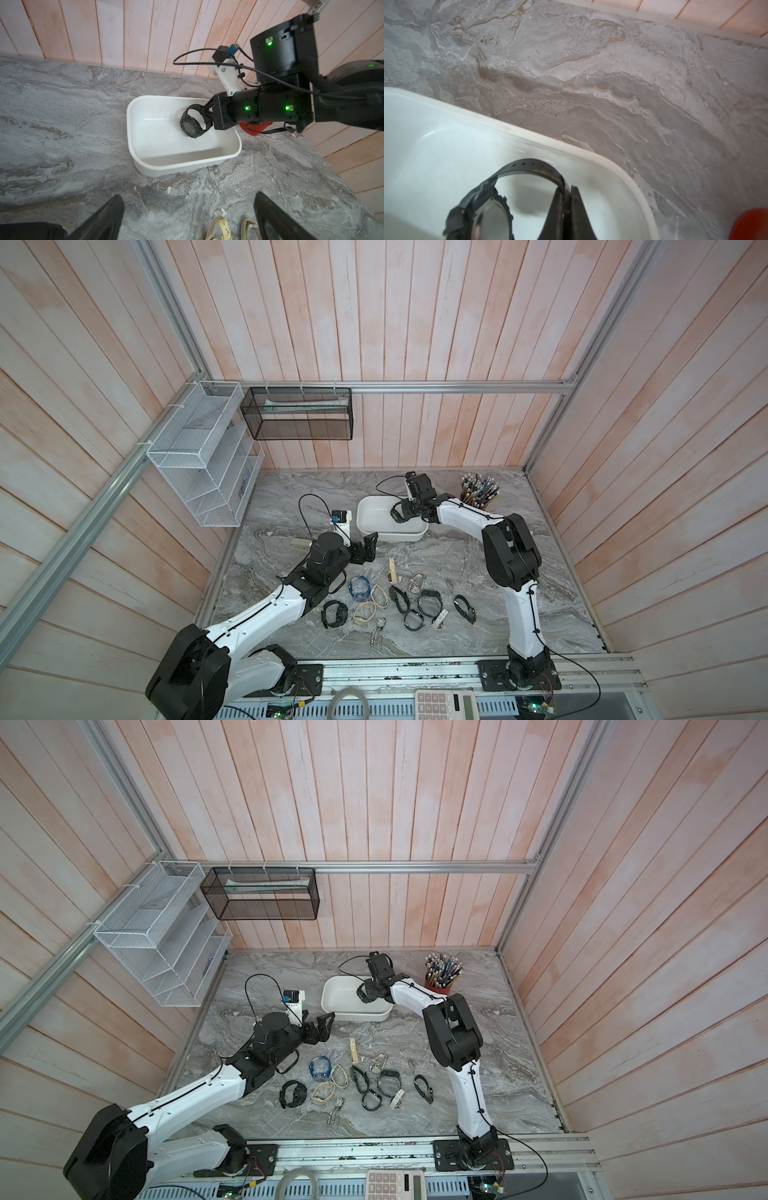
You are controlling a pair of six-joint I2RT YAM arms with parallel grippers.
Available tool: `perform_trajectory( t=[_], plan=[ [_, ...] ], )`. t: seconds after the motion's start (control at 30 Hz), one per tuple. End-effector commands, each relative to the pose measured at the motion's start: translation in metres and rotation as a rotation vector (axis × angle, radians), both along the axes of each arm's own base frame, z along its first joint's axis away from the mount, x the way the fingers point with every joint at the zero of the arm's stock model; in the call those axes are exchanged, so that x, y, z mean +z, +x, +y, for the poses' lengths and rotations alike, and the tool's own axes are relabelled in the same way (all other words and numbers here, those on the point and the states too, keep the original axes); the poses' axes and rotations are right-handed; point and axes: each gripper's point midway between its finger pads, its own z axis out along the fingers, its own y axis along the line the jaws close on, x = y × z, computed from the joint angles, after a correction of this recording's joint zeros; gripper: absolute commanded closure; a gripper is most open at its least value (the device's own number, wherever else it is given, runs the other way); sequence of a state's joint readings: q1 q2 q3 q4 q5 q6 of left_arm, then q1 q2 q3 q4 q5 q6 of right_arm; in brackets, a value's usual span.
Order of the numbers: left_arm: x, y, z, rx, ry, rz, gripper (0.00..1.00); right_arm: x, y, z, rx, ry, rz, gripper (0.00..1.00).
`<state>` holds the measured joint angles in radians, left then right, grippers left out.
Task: Put the watch into the storage box
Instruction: Place the watch in the storage box.
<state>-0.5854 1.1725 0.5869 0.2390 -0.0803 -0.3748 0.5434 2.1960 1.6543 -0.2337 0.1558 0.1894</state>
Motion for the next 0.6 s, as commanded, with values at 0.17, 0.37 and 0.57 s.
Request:
perform_trajectory(
  t=[0.17, 0.37, 0.57],
  plan=[
    [0.000, 0.001, 0.002, 0.012, 0.002, -0.004, 0.02, -0.011, 0.003, 0.005, 0.000, -0.007, 0.015, 0.94],
    [0.003, 0.002, 0.005, 0.030, -0.002, -0.006, 0.02, 0.020, 0.001, 0.013, 0.018, 0.057, -0.023, 0.70],
    [0.001, 0.003, 0.005, 0.030, 0.007, -0.012, 0.02, 0.078, -0.007, 0.014, 0.028, 0.160, -0.104, 0.52]
  ],
)
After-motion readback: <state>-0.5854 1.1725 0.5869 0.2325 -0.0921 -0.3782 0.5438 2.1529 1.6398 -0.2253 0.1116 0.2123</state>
